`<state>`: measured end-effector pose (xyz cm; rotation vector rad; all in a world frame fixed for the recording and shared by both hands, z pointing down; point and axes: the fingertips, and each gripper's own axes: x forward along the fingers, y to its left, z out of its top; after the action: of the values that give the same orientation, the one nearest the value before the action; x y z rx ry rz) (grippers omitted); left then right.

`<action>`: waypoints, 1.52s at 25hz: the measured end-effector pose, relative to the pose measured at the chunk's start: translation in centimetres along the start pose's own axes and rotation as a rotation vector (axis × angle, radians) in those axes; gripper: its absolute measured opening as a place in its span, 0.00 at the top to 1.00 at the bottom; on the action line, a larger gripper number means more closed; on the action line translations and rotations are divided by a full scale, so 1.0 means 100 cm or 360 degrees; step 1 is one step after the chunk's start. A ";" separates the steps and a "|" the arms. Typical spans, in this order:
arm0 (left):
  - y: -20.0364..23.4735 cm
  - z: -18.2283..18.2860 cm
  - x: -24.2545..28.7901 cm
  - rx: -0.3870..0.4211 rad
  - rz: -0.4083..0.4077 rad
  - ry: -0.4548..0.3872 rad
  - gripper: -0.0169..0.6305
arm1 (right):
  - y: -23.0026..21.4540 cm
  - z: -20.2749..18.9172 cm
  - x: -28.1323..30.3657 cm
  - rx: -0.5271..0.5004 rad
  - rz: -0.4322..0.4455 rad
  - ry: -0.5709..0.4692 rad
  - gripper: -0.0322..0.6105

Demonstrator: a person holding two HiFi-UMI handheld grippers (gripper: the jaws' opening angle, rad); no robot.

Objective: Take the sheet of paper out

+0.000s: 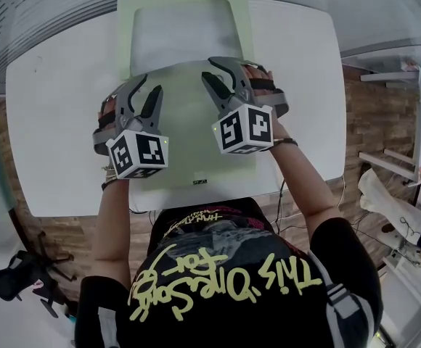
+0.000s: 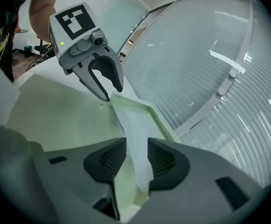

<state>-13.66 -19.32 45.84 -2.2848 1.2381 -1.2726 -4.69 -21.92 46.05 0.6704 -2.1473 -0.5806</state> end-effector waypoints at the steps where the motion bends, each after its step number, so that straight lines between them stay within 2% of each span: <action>1: 0.001 0.000 0.002 0.0005 0.0000 0.0004 0.75 | 0.000 -0.001 0.003 -0.0013 0.0003 0.0011 0.75; 9: 0.008 -0.002 0.018 0.0043 -0.0016 0.0049 0.75 | -0.002 -0.006 0.018 -0.0026 0.0046 0.0050 0.74; 31: -0.006 -0.010 0.051 0.0177 -0.0115 0.0195 0.75 | 0.011 -0.013 0.047 -0.0167 0.0123 0.0135 0.73; 38: -0.008 -0.011 0.060 0.0168 -0.0131 0.0211 0.75 | 0.015 -0.017 0.057 -0.0231 0.0127 0.0169 0.73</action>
<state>-12.49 -23.31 50.42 -2.2294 1.0988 -1.5030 -6.83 -24.66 51.04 0.5225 -2.0019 -0.6366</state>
